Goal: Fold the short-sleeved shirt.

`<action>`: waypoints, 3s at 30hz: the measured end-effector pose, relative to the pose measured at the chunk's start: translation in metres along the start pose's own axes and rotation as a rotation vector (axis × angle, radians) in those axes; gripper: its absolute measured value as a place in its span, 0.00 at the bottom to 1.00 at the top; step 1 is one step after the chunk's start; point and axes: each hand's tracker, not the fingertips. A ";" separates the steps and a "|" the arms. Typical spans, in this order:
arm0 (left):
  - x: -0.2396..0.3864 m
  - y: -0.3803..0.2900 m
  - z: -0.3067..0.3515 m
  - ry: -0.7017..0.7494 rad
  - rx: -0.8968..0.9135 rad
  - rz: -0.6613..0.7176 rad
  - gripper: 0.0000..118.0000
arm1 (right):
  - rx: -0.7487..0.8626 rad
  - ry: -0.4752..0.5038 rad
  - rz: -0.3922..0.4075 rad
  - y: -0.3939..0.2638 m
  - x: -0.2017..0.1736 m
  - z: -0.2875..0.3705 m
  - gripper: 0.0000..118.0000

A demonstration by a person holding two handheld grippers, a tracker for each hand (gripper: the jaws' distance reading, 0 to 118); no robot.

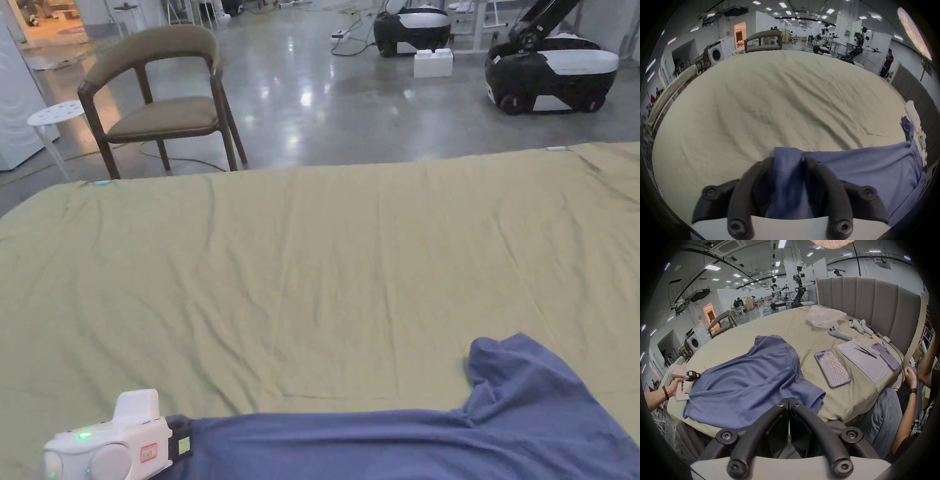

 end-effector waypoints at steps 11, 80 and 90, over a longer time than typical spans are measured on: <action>0.021 0.014 -0.018 0.036 -0.136 -0.133 0.04 | 0.045 0.098 0.094 0.134 -0.011 -0.132 0.58; 0.052 -0.131 0.349 -0.226 0.656 -0.109 0.07 | 0.336 0.202 0.224 0.027 -0.093 0.052 0.03; 0.062 -0.131 0.347 -0.295 0.617 -0.132 0.00 | 0.291 0.247 0.312 0.015 -0.110 0.049 0.00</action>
